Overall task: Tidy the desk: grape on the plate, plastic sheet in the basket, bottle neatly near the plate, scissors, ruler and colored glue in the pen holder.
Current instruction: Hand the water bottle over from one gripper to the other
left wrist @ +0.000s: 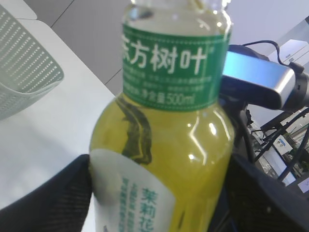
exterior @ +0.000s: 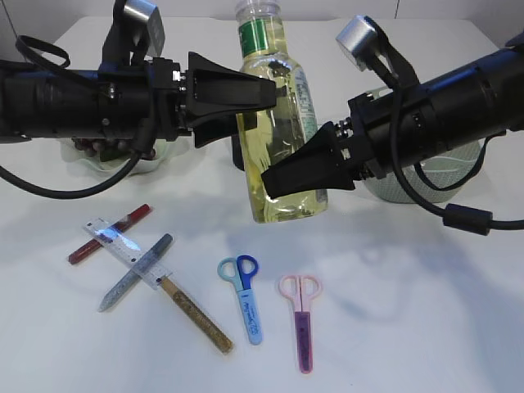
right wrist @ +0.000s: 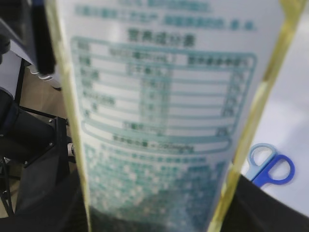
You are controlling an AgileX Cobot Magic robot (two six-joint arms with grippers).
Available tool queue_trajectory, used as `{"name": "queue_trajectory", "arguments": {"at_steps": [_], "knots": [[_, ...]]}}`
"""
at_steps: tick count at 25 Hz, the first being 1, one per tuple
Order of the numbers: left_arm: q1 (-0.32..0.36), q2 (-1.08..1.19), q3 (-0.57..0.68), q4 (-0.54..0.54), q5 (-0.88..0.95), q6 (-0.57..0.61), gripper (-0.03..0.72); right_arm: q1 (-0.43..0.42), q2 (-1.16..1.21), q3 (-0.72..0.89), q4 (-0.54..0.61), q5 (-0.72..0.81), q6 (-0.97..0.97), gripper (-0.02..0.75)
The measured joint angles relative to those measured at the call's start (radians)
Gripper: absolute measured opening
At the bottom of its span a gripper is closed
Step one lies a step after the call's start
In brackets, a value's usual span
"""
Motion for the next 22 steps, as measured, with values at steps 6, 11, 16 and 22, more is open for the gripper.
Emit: {"name": "queue_trajectory", "arguments": {"at_steps": [6, 11, 16, 22], "knots": [[-0.002, 0.000, -0.016, 0.012, -0.002, 0.004, 0.615, 0.013, -0.005, 0.000, 0.007, -0.002, 0.009, 0.455], [-0.003, 0.006, -0.038, 0.016, 0.007, 0.032, 0.607, 0.017, -0.021, -0.002, 0.009, -0.012, 0.025, 0.455], [-0.004, 0.023, -0.072, 0.016, 0.031, 0.063, 0.605, 0.023, -0.037, -0.002, 0.011, -0.025, 0.030, 0.454], [-0.027, 0.073, -0.114, 0.015, 0.060, 0.096, 0.606, 0.029, -0.039, -0.002, 0.004, -0.035, 0.038, 0.454]]}}
